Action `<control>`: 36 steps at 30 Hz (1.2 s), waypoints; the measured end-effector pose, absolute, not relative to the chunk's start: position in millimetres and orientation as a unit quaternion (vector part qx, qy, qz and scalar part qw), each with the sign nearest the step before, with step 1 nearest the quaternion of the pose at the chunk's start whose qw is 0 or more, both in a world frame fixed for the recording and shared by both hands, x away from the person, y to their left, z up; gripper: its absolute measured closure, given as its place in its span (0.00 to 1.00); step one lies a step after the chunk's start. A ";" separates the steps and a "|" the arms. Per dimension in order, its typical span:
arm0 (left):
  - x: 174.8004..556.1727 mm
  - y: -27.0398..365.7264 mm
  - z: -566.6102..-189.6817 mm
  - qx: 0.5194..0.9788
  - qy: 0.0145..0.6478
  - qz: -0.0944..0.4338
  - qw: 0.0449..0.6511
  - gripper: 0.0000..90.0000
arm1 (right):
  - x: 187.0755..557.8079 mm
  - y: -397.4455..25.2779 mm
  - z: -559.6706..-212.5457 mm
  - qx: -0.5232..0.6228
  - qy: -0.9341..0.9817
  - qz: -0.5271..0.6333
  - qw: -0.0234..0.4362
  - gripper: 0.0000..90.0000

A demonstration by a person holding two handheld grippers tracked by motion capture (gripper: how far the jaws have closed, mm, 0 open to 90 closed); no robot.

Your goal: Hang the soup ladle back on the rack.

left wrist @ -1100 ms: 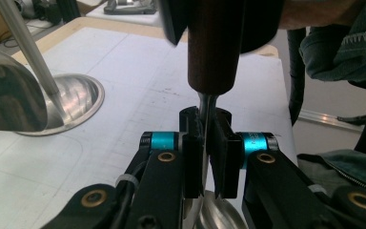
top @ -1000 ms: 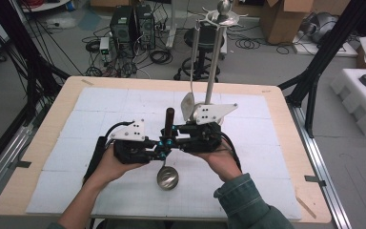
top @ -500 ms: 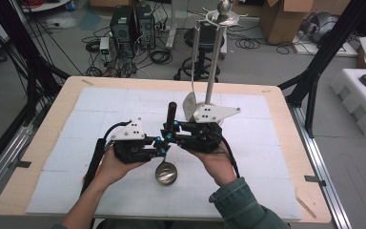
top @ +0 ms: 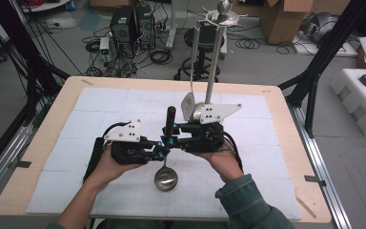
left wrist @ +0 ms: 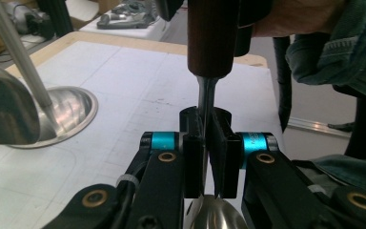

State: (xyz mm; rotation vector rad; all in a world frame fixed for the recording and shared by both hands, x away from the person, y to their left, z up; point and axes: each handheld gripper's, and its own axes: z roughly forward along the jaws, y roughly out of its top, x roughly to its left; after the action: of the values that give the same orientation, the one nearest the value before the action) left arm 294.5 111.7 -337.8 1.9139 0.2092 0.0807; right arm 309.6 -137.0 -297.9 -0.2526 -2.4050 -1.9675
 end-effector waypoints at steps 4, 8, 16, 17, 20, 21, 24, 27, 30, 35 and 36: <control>294.1 111.8 -337.9 0.816 0.092 0.033 0.570 0.92 | 307.8 -135.6 -297.2 -0.074 -0.770 -0.634 0.009 0.82; 292.9 114.8 -337.5 0.815 0.109 0.049 0.567 0.79 | 306.6 -136.7 -297.1 -0.091 -0.773 -0.628 -0.010 0.82; 291.3 127.0 -338.5 0.813 0.125 0.065 0.565 0.71 | 308.6 -148.7 -294.1 -0.129 -0.767 -0.627 -0.047 0.82; 291.2 127.9 -338.8 0.812 0.126 0.067 0.565 0.70 | 309.1 -150.0 -293.9 -0.131 -0.767 -0.626 -0.051 0.82; 290.3 131.6 -339.6 0.812 0.134 0.070 0.564 0.68 | 311.5 -155.6 -293.1 -0.146 -0.765 -0.624 -0.064 0.82; 289.2 133.5 -339.6 0.812 0.134 0.071 0.564 0.68 | 312.6 -157.7 -292.8 -0.153 -0.764 -0.623 -0.069 0.82; 286.9 137.6 -339.6 0.812 0.133 0.072 0.563 0.68 | 316.0 -165.3 -290.7 -0.164 -0.762 -0.622 -0.078 0.82; 284.5 142.8 -340.6 0.808 0.138 0.074 0.568 0.67 | 319.8 -173.1 -287.1 -0.171 -0.757 -0.625 -0.081 0.82; 282.8 148.8 -342.2 0.807 0.142 0.076 0.568 0.67 | 324.0 -180.4 -282.4 -0.177 -0.756 -0.624 -0.086 0.82; 280.4 157.0 -345.5 0.806 0.151 0.079 0.567 0.65 | 332.3 -191.1 -274.5 -0.188 -0.754 -0.622 -0.096 0.82; 279.7 159.4 -346.0 0.805 0.154 0.081 0.567 0.64 | 334.0 -192.6 -273.0 -0.190 -0.753 -0.622 -0.099 0.82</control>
State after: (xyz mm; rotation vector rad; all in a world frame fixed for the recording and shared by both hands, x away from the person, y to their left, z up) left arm 279.7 159.4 -346.0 1.8919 0.3619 0.1906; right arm 334.0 -192.6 -273.0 -0.6372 -2.5280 -2.0861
